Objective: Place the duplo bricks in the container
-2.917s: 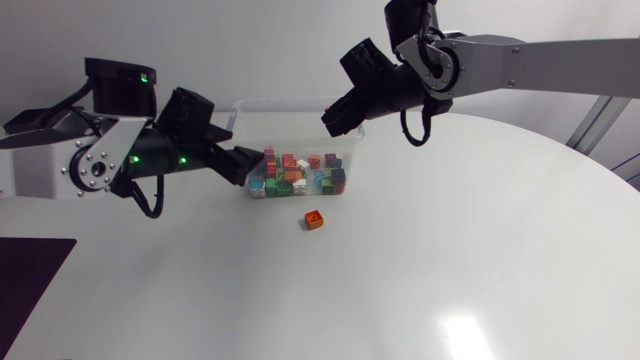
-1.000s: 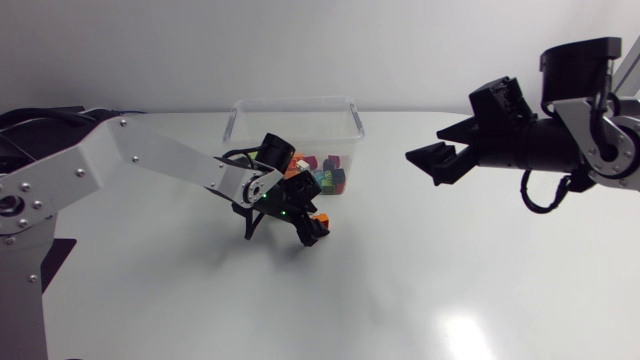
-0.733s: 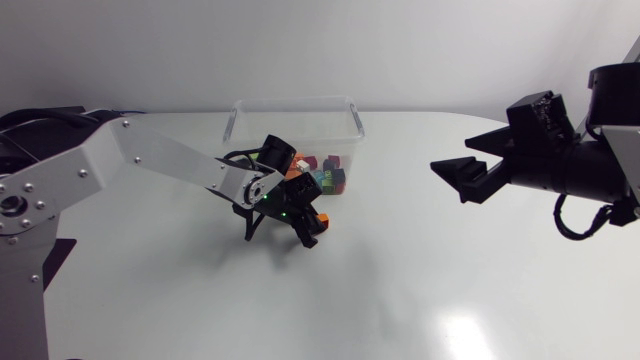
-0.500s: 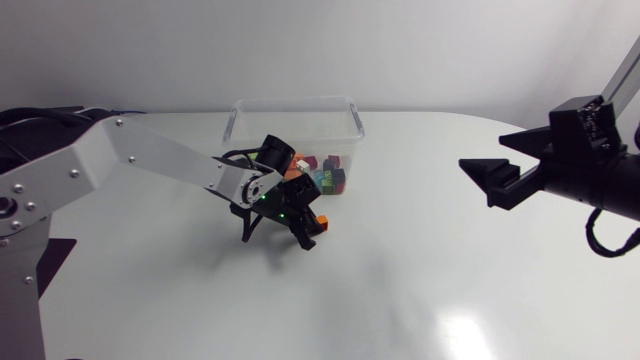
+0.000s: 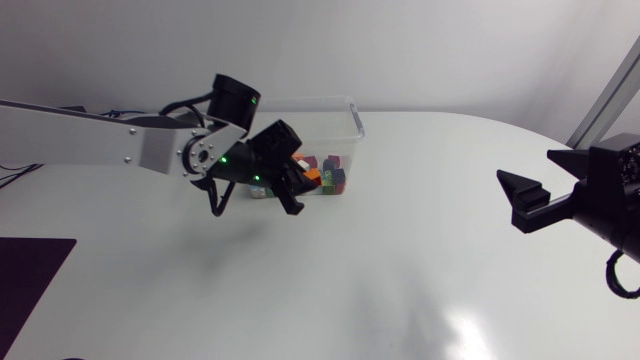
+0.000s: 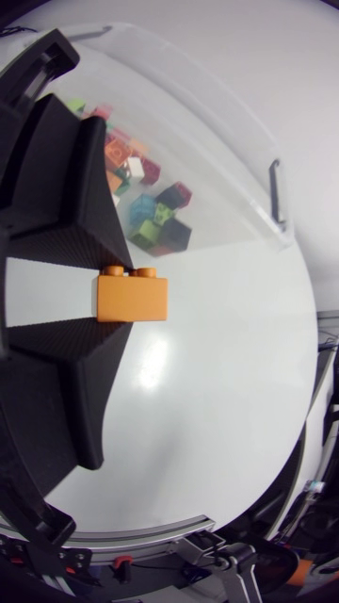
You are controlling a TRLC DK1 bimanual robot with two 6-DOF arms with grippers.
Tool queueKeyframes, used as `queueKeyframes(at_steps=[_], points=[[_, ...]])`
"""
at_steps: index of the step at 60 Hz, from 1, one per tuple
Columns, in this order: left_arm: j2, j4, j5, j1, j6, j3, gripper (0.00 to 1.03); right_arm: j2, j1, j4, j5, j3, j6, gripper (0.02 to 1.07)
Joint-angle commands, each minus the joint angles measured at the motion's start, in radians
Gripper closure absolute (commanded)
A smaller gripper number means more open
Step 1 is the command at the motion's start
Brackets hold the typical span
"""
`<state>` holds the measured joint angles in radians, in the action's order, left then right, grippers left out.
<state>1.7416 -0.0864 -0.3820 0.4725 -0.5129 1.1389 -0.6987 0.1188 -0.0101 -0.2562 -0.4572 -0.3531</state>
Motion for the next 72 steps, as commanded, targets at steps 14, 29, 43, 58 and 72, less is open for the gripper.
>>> queueKeyframes(at_steps=[14,29,43,58,72], points=[[-0.113,0.142,0.003,-0.106,0.186,0.001,0.91,0.080,0.007,-0.108,0.063,0.144,0.014,0.07],[-0.063,0.332,0.135,-0.155,0.321,0.024,0.91,0.168,-0.001,-0.180,0.114,0.249,0.003,0.07],[0.013,0.427,0.216,-0.167,0.364,0.056,0.91,0.226,0.001,-0.241,0.144,0.334,-0.010,0.07],[0.108,0.458,0.265,-0.175,0.383,0.136,0.91,0.386,0.001,-0.163,0.173,0.373,-0.026,0.07],[0.211,0.462,0.298,-0.190,0.378,0.216,0.89,0.426,0.001,-0.142,0.198,0.391,-0.032,0.07]])
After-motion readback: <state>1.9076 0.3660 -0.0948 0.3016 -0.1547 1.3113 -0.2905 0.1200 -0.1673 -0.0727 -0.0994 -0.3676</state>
